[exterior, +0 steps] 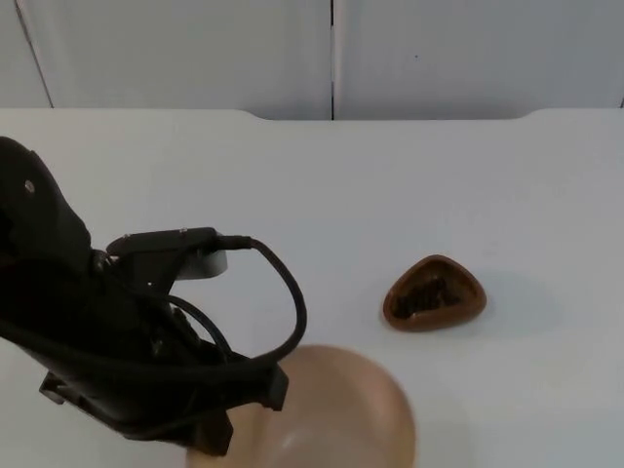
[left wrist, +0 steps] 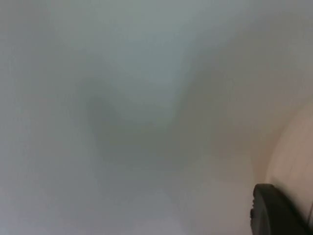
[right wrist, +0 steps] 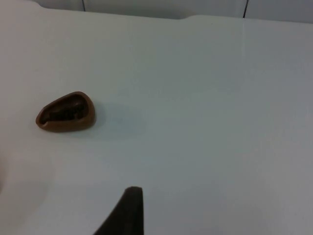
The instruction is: Pick up the bowl with the left hand and pour the coffee beans from the cup into the bowl with the right hand.
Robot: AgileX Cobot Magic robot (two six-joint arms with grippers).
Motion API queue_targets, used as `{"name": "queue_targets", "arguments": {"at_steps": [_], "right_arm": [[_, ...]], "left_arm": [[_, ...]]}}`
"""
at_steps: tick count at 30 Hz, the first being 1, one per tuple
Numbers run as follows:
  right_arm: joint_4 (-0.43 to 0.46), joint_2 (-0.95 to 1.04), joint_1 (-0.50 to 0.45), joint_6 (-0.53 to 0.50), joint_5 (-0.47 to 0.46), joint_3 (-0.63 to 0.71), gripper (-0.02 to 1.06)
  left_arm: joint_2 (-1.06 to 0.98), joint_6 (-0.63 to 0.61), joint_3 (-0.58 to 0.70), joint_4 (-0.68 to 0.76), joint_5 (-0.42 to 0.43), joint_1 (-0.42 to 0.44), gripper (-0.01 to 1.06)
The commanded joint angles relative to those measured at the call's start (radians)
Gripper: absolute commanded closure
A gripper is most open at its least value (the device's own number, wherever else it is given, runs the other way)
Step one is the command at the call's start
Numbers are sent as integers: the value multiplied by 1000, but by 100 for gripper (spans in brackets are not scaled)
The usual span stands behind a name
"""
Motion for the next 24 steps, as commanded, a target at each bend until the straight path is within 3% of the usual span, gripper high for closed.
{"name": "queue_targets", "arguments": {"at_steps": [1, 5, 10, 14, 24], "right_arm": [[-7, -4, -4, -9, -7, 0, -1], [-7, -4, -4, -9, -7, 0, -1], [-7, -4, -4, -9, -7, 0, -1], [-7, -4, -4, -9, -7, 0, -1], [-7, -4, -4, -9, -7, 0, -1]], "left_arm": [[-3, 2, 3, -13, 6, -8, 105], [-3, 0, 1, -11, 6, -8, 105], [-3, 0, -60, 14, 65, -5, 105], [-3, -2, -153, 42, 185, 41, 105], [-4, -122, -205, 216, 218, 51, 105]]}}
